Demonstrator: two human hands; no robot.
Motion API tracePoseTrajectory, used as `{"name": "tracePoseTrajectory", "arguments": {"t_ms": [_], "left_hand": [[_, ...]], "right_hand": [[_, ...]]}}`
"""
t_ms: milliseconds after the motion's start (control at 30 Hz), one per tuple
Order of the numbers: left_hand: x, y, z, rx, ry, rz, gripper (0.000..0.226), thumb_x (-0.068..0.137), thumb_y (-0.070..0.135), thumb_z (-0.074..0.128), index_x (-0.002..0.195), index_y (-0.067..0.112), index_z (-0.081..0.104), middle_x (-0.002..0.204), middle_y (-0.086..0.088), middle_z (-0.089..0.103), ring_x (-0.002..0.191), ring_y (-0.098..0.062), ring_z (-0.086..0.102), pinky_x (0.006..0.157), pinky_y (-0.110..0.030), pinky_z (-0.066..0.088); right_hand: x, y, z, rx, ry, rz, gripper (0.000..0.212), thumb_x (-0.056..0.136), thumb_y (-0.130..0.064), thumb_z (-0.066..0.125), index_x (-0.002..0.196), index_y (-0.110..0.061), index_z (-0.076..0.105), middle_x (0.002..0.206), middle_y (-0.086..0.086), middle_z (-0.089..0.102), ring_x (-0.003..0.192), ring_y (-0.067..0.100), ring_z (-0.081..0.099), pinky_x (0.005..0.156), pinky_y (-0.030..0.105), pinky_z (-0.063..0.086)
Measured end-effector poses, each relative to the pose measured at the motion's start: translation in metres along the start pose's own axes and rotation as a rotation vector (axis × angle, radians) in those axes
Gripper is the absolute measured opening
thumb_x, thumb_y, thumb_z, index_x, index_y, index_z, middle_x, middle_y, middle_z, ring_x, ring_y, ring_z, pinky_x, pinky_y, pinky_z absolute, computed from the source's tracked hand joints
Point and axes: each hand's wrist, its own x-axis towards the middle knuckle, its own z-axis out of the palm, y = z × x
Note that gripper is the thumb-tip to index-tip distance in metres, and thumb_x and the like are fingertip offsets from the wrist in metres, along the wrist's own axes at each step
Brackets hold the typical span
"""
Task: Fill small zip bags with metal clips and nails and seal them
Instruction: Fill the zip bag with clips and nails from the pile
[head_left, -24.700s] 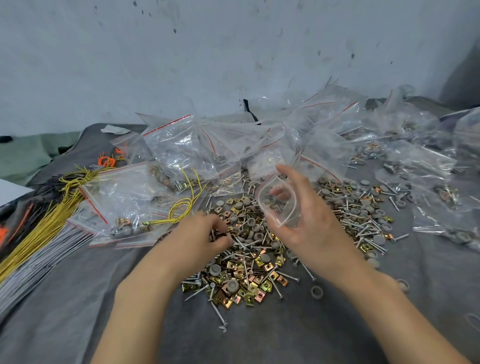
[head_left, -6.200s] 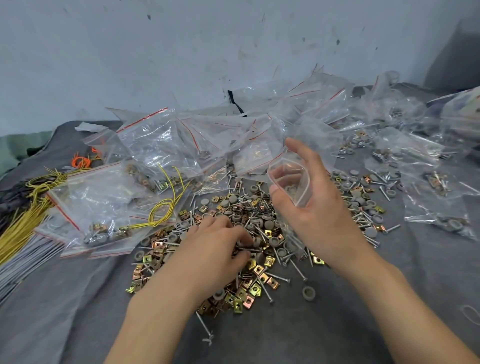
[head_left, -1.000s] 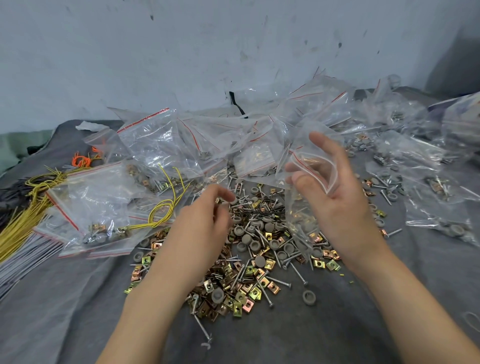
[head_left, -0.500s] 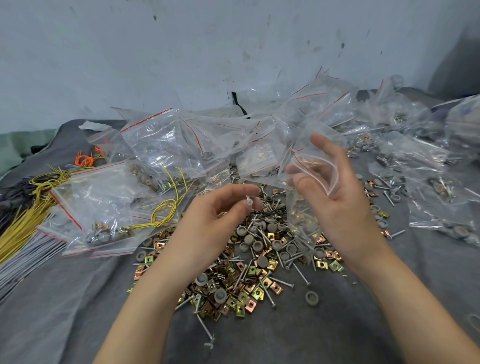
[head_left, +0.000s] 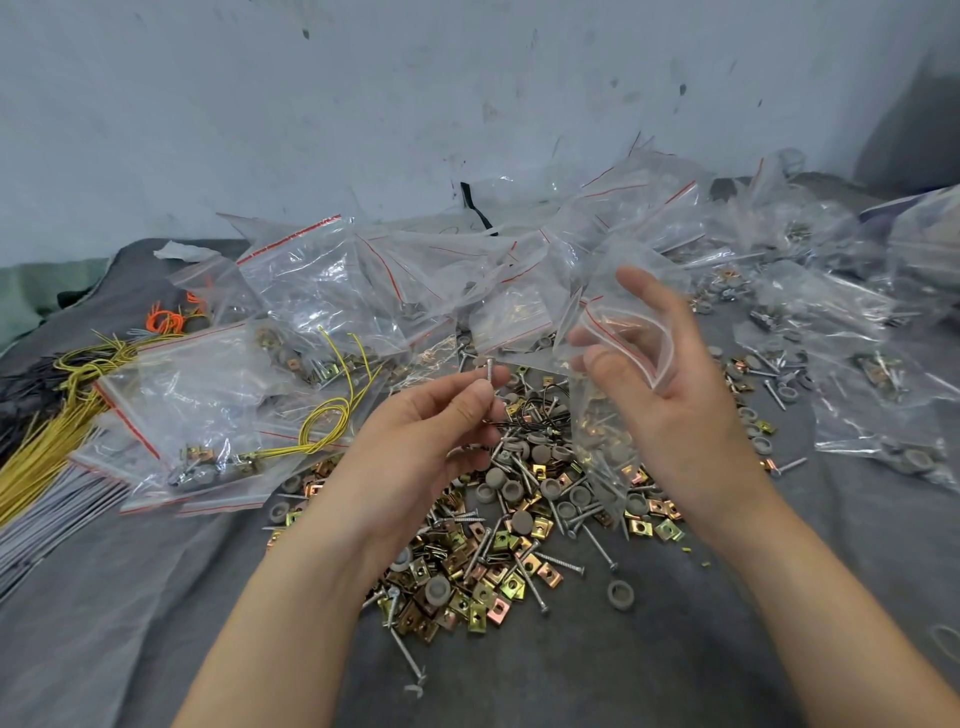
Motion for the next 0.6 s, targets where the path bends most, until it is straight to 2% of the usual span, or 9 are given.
{"name": "tracePoseTrajectory", "arguments": {"t_ms": [133, 267, 400, 467, 600], "left_hand": [[0.000, -0.002, 0.002, 0.027, 0.054, 0.011, 0.033, 0.078, 0.028, 0.067, 0.108, 0.016, 0.070, 0.081, 0.002, 0.069, 0.071, -0.009, 0.061, 0.065, -0.021, 0.054], [0.001, -0.001, 0.002, 0.052, 0.080, 0.045, 0.022, 0.074, 0.030, 0.071, 0.094, 0.025, 0.078, 0.081, 0.006, 0.067, 0.072, -0.007, 0.062, 0.068, -0.023, 0.054], [-0.001, 0.008, 0.002, 0.022, 0.054, 0.095, 0.020, 0.079, 0.025, 0.067, 0.095, 0.025, 0.079, 0.081, 0.007, 0.067, 0.075, -0.006, 0.062, 0.069, -0.022, 0.053], [-0.004, 0.019, 0.006, 0.068, 0.079, 0.163, 0.018, 0.085, 0.021, 0.065, 0.096, 0.025, 0.079, 0.082, 0.006, 0.068, 0.077, -0.007, 0.063, 0.071, -0.023, 0.052], [-0.013, 0.044, 0.021, 0.408, 0.197, 0.450, 0.019, 0.096, 0.019, 0.062, 0.101, 0.033, 0.075, 0.083, 0.004, 0.070, 0.076, -0.007, 0.062, 0.073, -0.023, 0.053]], "right_hand": [[-0.001, 0.000, -0.001, -0.004, -0.010, 0.005, 0.050, 0.094, -0.028, 0.063, 0.132, -0.052, 0.043, 0.116, -0.003, 0.067, 0.112, 0.009, 0.065, 0.098, 0.028, 0.048], [-0.001, 0.001, 0.000, -0.012, -0.023, 0.016, 0.052, 0.098, -0.020, 0.063, 0.133, -0.051, 0.040, 0.116, -0.002, 0.067, 0.112, 0.008, 0.064, 0.093, 0.019, 0.050], [-0.002, 0.001, 0.002, -0.015, -0.027, 0.025, 0.056, 0.097, -0.015, 0.063, 0.139, -0.043, 0.038, 0.115, 0.001, 0.066, 0.109, 0.005, 0.064, 0.090, 0.013, 0.047], [-0.002, 0.000, 0.003, -0.013, -0.038, 0.028, 0.058, 0.097, -0.014, 0.064, 0.142, -0.039, 0.037, 0.115, 0.001, 0.065, 0.108, 0.005, 0.064, 0.088, 0.012, 0.047], [-0.001, 0.001, 0.006, -0.010, -0.059, 0.025, 0.060, 0.096, -0.014, 0.065, 0.143, -0.038, 0.036, 0.110, -0.006, 0.063, 0.105, 0.001, 0.063, 0.087, 0.013, 0.048]]}}
